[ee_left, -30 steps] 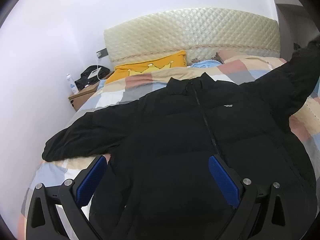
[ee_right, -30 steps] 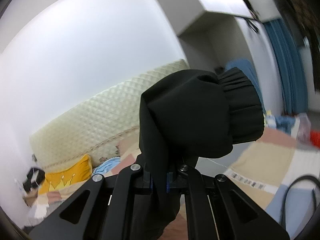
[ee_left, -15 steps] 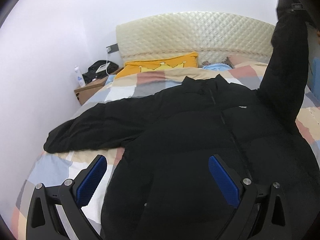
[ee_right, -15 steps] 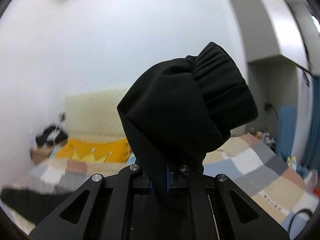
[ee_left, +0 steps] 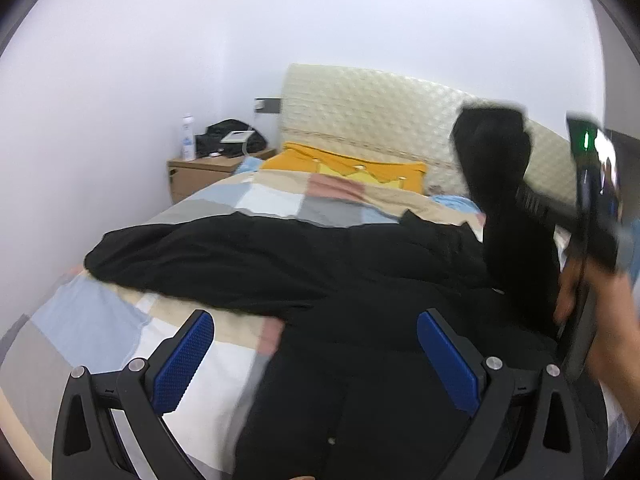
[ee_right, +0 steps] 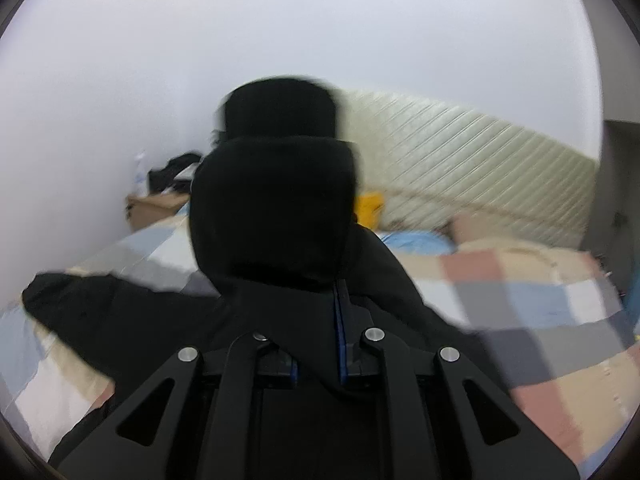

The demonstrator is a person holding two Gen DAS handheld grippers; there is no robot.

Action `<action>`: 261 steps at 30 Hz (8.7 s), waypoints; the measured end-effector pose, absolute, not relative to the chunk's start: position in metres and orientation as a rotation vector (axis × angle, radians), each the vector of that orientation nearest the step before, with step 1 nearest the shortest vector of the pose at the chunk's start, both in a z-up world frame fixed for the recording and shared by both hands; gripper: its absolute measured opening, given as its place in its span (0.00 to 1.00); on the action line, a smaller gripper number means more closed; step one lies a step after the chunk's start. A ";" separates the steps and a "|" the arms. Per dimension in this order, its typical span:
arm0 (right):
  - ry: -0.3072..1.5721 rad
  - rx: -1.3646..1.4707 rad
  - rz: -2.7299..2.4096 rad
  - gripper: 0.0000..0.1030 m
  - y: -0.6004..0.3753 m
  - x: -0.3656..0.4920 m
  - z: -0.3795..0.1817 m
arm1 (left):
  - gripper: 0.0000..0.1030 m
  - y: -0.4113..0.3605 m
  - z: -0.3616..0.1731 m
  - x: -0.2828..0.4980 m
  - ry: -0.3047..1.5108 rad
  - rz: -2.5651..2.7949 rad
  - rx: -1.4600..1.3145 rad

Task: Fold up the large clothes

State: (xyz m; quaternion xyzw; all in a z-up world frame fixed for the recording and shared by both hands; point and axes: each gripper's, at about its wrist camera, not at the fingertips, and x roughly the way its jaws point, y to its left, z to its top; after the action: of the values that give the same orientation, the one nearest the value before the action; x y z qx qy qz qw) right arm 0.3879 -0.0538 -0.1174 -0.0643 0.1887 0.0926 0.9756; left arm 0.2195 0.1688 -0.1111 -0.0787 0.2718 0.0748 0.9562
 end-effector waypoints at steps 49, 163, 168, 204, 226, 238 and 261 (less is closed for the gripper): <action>0.617 0.141 0.263 0.80 -0.208 0.305 -0.195 | 1.00 0.105 -0.143 0.243 0.636 0.038 -0.154; 0.400 0.009 0.212 0.11 -0.236 0.072 -0.134 | 0.56 0.058 -0.063 0.095 0.488 -0.057 -0.073; 0.378 0.021 0.219 0.11 -0.237 0.065 -0.129 | 0.56 0.059 -0.055 0.099 0.488 -0.042 -0.066; 0.519 0.105 0.142 0.11 -0.210 0.131 -0.183 | 0.82 0.413 -0.189 0.283 0.786 0.185 -0.620; 0.596 0.042 0.074 0.57 -0.157 0.184 -0.204 | 0.82 0.561 -0.297 0.344 0.722 0.306 -0.978; 0.599 0.040 0.001 0.57 -0.157 0.194 -0.211 | 0.19 0.609 -0.260 0.387 0.666 0.579 -0.939; 0.541 0.056 0.091 0.66 -0.195 0.163 -0.172 | 0.04 0.434 0.034 0.367 0.466 0.466 -0.433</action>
State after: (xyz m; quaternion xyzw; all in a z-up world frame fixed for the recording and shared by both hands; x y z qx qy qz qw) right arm 0.1630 -0.1951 -0.1722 0.0275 0.2672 0.0448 0.9622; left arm 0.3666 0.4340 0.0342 -0.2111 0.2271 0.2269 0.9232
